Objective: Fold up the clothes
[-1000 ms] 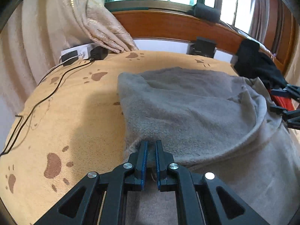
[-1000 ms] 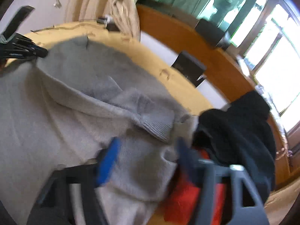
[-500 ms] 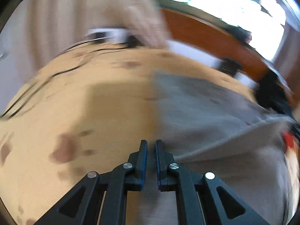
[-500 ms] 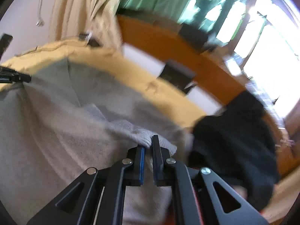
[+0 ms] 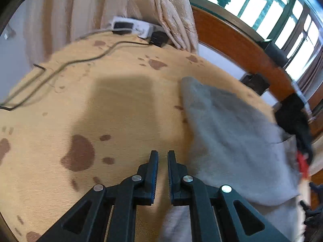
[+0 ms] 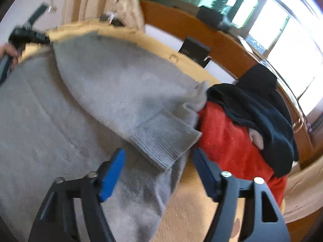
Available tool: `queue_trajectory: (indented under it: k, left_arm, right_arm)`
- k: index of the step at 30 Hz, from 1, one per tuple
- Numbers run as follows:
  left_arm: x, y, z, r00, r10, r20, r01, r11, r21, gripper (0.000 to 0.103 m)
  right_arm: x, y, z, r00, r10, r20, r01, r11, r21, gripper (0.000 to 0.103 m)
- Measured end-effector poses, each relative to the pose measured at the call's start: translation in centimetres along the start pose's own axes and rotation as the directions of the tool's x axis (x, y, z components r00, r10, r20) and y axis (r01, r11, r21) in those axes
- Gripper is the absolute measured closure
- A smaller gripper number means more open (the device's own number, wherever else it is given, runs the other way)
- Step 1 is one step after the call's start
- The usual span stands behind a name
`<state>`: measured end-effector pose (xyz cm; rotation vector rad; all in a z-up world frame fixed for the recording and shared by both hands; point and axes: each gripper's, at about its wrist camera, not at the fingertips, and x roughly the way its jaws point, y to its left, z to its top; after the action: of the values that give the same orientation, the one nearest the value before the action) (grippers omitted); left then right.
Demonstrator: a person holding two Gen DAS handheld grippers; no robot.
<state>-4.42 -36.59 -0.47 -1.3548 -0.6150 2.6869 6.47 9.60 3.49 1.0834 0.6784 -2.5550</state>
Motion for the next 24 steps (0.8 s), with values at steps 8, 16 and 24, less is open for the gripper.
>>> queue_trajectory:
  k: [8,16,24]
  left_arm:
    - [0.8,-3.0,4.3,0.998,-0.060,-0.006,0.060,0.998,-0.020,0.009]
    - [5.8,-6.6,4.7,0.988,0.150,-0.025,-0.140,0.963,0.232,0.010]
    - [6.0,-6.4,4.9,0.985,0.171,-0.003,-0.163,0.943,0.289,0.084]
  right_arm:
    - [-0.8,-1.6,-0.5,0.989,0.073,0.128,-0.097,0.977,0.190,0.020]
    - [0.1,-3.7,-1.9,0.974,0.104,0.203,-0.174,0.915,0.364,0.020]
    - [0.0,-6.2,-3.3,0.963,0.066,0.262,-0.187,0.863,0.470,0.019]
